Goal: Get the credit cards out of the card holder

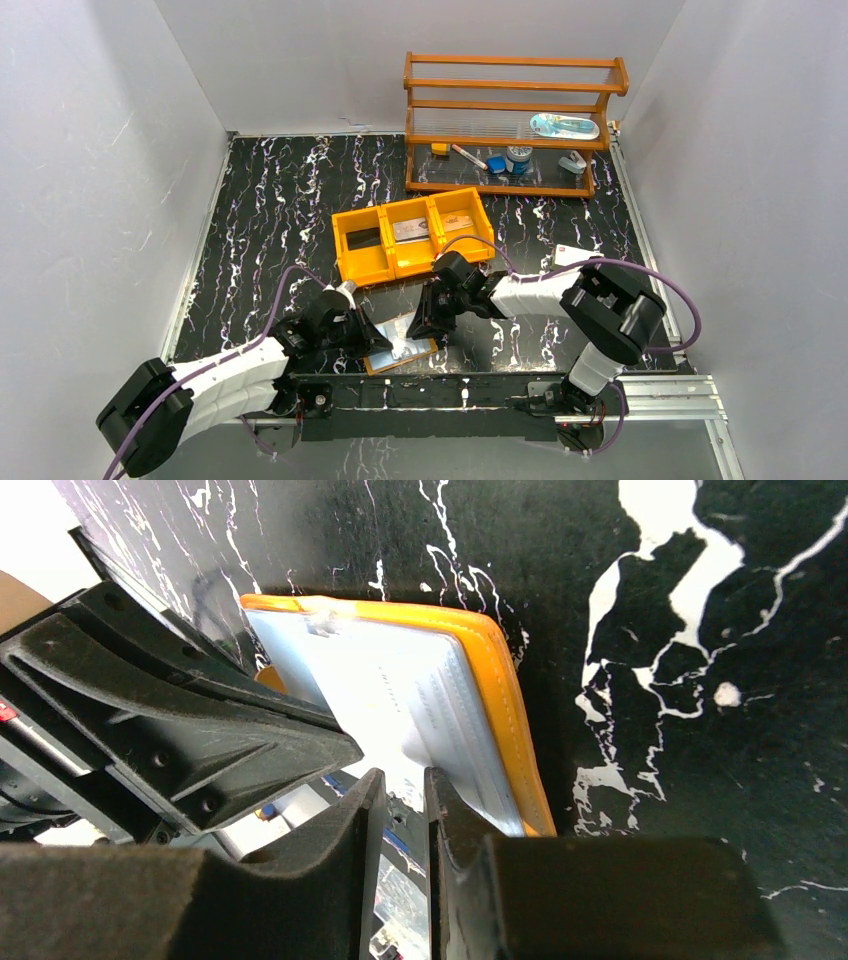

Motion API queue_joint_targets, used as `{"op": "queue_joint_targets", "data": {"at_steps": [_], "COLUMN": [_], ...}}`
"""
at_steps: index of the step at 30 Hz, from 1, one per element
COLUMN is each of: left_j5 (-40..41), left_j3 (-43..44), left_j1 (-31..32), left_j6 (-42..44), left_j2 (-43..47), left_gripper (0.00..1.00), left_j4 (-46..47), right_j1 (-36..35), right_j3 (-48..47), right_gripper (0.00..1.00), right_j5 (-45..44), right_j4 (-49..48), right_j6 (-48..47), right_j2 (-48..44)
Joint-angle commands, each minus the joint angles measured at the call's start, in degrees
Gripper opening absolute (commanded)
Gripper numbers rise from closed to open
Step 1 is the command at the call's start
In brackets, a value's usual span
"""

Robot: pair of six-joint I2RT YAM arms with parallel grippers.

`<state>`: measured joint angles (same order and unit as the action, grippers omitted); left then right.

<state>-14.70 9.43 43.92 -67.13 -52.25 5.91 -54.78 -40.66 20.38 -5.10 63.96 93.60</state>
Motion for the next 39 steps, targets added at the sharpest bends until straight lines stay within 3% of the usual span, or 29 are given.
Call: {"op": "queue_joint_targets", "data": {"at_steps": [1, 5, 7, 14, 19, 25, 32, 39], "left_j5": [-1.24, -1.47, -1.47, -1.41, -0.83, 0.57, 2.26, -2.89], "left_j3": [-2.20, -3.88, -5.04, -9.02, -9.34, -7.71, -3.02, 3.38], "left_j1": [-0.42, -0.44, -0.41, -0.44, -0.42, -0.42, -0.48, -0.50], "left_j6": [-2.54, -4.66, -6.10, -10.11, -10.59, -9.98, -4.75, 1.89], "left_j2": [-0.44, -0.02, 0.33, -0.28, -1.46, -0.50, 2.91, -7.08], "left_gripper": [0.01, 0.10, 0.19, 0.27, 0.24, 0.00, 0.00, 0.00], "left_j4": [4.52, 6.85, 8.53, 16.01, 17.45, 13.23, 1.80, 8.07], "right_j1": [-1.00, -0.98, -0.96, -1.03, -1.01, -1.00, -0.68, 0.04], "right_j3": [2.05, 3.09, 3.62, 4.59, 4.97, 4.99, 4.76, 6.46], "right_gripper": [0.30, 0.30, 0.30, 0.30, 0.30, 0.30, 0.30, 0.30], "right_j5": [-1.66, -1.81, -1.76, -1.62, -0.94, -1.47, -7.16, -12.71], "right_j4": [1.88, 1.08, 0.58, -0.27, -1.36, -0.55, 5.20, 8.53], "right_j6": [0.26, 1.59, 2.09, 3.04, 3.53, 3.54, 3.51, 5.46], "right_j2": [3.03, 3.51, 3.73, 4.38, 4.74, 4.54, 2.91, -0.23]}}
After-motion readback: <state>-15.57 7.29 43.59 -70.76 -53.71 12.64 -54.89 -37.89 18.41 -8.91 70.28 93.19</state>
